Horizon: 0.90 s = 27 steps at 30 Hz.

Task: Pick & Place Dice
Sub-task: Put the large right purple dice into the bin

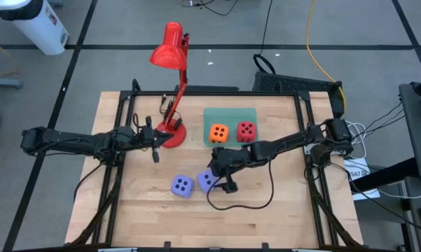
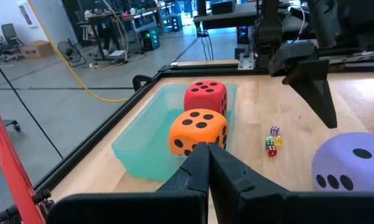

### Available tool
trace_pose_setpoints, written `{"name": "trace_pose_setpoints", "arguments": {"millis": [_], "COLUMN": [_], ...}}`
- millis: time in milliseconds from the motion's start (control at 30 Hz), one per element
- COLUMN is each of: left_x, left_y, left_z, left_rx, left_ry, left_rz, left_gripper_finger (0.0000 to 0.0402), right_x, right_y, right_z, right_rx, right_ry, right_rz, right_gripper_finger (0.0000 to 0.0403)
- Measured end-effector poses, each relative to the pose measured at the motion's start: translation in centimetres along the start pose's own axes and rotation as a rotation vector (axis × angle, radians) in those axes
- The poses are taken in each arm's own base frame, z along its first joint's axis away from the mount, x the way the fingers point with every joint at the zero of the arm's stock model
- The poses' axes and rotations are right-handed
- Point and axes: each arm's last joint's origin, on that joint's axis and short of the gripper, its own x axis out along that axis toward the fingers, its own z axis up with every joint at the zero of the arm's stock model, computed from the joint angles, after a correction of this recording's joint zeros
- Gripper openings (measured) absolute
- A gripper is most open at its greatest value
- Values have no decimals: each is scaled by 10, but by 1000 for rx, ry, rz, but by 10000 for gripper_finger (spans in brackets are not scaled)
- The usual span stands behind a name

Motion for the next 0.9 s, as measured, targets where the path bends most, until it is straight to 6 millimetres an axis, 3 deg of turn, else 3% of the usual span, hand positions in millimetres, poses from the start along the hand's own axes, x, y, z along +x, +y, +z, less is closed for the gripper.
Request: {"name": "trace_pose_setpoints", "arguments": {"millis": [333,733,900], "left_x": [0,0,0], "left_y": [0,0,0], "left_z": [-2,-2,-2], "left_rx": [14,19,18], "left_ry": [16,16,16], "left_rz": [-2,-3,-5], "left_gripper_finger": [6,6,6], "right_x": [21,22,40], "right_y": [-3,-4,-7], "right_z": [-1,-4,-14], "right_rx": [-33,4,28], "right_ry": [43,66,94], "right_rz": [4,9,34], "right_gripper_finger": [400,400,400]}}
